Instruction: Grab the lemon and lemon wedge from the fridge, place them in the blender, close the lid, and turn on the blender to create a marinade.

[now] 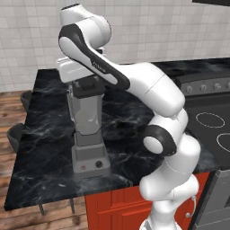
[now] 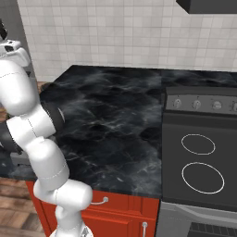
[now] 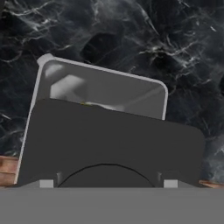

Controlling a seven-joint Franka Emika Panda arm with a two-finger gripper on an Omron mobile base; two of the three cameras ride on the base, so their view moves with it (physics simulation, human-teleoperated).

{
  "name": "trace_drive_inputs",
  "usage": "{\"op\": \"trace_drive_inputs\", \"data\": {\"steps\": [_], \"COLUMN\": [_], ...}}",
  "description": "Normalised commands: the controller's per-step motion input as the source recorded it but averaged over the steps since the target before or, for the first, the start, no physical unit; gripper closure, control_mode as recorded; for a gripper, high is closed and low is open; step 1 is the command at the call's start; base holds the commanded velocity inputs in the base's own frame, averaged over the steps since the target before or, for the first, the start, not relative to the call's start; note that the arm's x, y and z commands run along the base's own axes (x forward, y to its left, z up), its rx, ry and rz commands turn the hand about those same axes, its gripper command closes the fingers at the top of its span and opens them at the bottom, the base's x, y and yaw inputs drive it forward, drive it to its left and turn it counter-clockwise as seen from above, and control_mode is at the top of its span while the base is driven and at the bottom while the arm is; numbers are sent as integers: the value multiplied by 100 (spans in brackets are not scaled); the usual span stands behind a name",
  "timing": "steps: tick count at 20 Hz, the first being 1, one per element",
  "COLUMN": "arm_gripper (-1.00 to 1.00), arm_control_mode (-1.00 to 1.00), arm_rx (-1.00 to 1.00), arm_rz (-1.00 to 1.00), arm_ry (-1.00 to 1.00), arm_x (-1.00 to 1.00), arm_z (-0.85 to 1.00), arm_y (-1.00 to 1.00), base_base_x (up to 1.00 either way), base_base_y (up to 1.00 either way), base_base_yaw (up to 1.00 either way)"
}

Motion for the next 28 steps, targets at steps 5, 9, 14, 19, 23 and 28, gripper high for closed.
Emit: {"op": "trace_drive_inputs", "data": {"steps": [5, 9, 14, 19, 23, 28], "arm_gripper": [100, 100, 100, 100, 100, 100], "arm_control_mode": [-100, -100, -100, -100, -100, -100], "arm_rx": [0, 4, 8, 6, 1, 0], "arm_rz": [2, 0, 0, 0, 0, 0], "arm_ry": [0, 0, 0, 0, 0, 0], "arm_x": [4, 25, 38, 33, 26, 26], "arm_z": [-23, -10, 0, -3, -16, -21], "arm_y": [0, 0, 0, 1, 14, 21], "base_base_x": [0, 0, 0, 0, 0, 0], "base_base_y": [0, 0, 0, 0, 0, 0], "base_base_yaw": [0, 0, 0, 0, 0, 0]}}
